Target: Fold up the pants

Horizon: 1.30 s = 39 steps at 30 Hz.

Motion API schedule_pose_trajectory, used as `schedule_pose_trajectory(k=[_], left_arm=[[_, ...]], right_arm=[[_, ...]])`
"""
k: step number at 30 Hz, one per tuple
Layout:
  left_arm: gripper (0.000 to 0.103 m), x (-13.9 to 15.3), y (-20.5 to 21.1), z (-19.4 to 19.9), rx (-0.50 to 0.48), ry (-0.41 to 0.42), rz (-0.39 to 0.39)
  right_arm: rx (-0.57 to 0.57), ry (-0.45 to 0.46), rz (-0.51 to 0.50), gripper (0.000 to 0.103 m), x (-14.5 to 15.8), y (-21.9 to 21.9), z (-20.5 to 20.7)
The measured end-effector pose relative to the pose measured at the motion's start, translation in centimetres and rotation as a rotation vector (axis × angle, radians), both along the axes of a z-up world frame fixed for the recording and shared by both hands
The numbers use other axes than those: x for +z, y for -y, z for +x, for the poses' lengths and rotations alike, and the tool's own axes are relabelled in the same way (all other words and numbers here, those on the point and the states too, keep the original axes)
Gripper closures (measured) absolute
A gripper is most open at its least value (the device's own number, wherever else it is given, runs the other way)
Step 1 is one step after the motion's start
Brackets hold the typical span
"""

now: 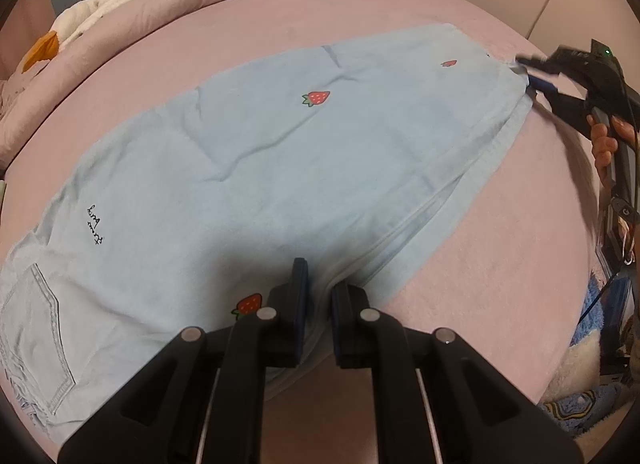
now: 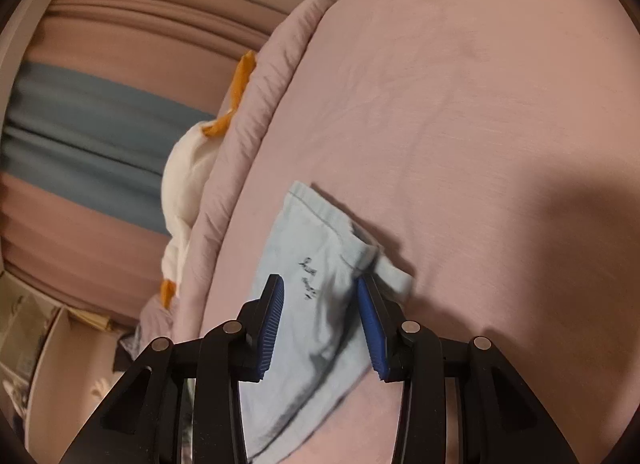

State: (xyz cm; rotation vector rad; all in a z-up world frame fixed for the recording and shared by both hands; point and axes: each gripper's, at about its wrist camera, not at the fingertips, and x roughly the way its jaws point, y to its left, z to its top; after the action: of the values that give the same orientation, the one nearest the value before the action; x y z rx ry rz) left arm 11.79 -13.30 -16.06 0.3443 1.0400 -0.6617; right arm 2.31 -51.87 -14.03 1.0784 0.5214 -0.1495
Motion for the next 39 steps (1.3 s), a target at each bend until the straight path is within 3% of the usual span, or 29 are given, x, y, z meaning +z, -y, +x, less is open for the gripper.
schedule_pose_trajectory(k=[1,3,7,9,14,19,20,21,22,24,25,29,30,32,34,36,38,39], left_arm=[[0.095,0.0,0.0,0.0,0.01,0.003,-0.008],[0.096,0.3,-0.3,-0.1,0.028,0.013,-0.034],[0.097,1.3,-0.9,-1.3,0.017,0.051,-0.065],[0.097,1.3,-0.8,-1.9,-0.011,0.071,-0.038],[0.093,-0.2,-0.7,-1.6,-0.006,0.056,0.003],[0.091,1.0,-2.3,-1.9,0.028,0.022,-0.07],[0.091,1.5,-2.9,-2.3,0.028,0.014,-0.1],[0.087,2.2,-3.6,-2.7,0.025,0.008,-0.145],[0.084,2.7,-4.2,-3.0,0.024,0.008,-0.177],[0.07,3.7,-5.9,-3.3,0.05,0.011,-0.248],[0.068,3.9,-6.6,-3.1,0.081,0.014,-0.27],[0.07,3.4,-9.7,-0.5,0.244,-0.027,-0.368],[0.07,2.8,-10.3,0.2,0.289,-0.028,-0.369],[0.071,1.4,-11.0,0.7,0.354,-0.035,-0.294],[0.075,-0.7,-11.9,0.6,0.366,-0.107,-0.259],[0.079,-1.0,-13.2,-0.7,0.336,-0.067,-0.28],[0.079,-0.8,-14.4,-1.6,0.347,-0.079,-0.291],[0.081,-0.8,-15.2,-1.9,0.364,-0.093,-0.287]], right_arm=[[0.0,-0.015,-0.007,0.094,-0.4,0.3,-0.4],[-0.011,-0.021,-0.003,0.097,-0.5,0.6,-0.8],[-0.026,0.013,0.005,0.097,-0.2,0.9,-3.2],[-0.028,0.009,0.011,0.097,-0.3,0.9,-4.0],[0.005,-0.08,0.043,0.097,-2.5,1.0,-2.5],[0.008,-0.056,0.07,0.095,-1.8,1.8,-2.8],[0.004,-0.05,0.068,0.092,-1.4,2.0,-3.2],[-0.01,-0.046,0.053,0.081,-0.8,2.1,-3.6],[-0.031,-0.046,0.018,0.072,-0.1,2.3,-4.2],[-0.048,-0.041,-0.075,0.071,1.4,2.1,-4.9],[-0.027,-0.034,-0.126,0.071,2.3,1.5,-4.8],[0.157,-0.027,-0.288,0.071,3.8,-3.0,-1.3],[0.204,-0.039,-0.33,0.071,3.8,-4.4,-0.2],[0.295,-0.076,-0.437,0.071,3.4,-8.0,2.0],[0.379,-0.162,-0.568,0.071,2.4,-11.3,3.9],[0.425,-0.262,-0.673,0.072,0.9,-12.9,5.0],[0.445,-0.262,-0.787,0.076,0.6,-13.8,5.0],[0.458,-0.266,-0.79,0.076,0.7,-13.7,5.1]])
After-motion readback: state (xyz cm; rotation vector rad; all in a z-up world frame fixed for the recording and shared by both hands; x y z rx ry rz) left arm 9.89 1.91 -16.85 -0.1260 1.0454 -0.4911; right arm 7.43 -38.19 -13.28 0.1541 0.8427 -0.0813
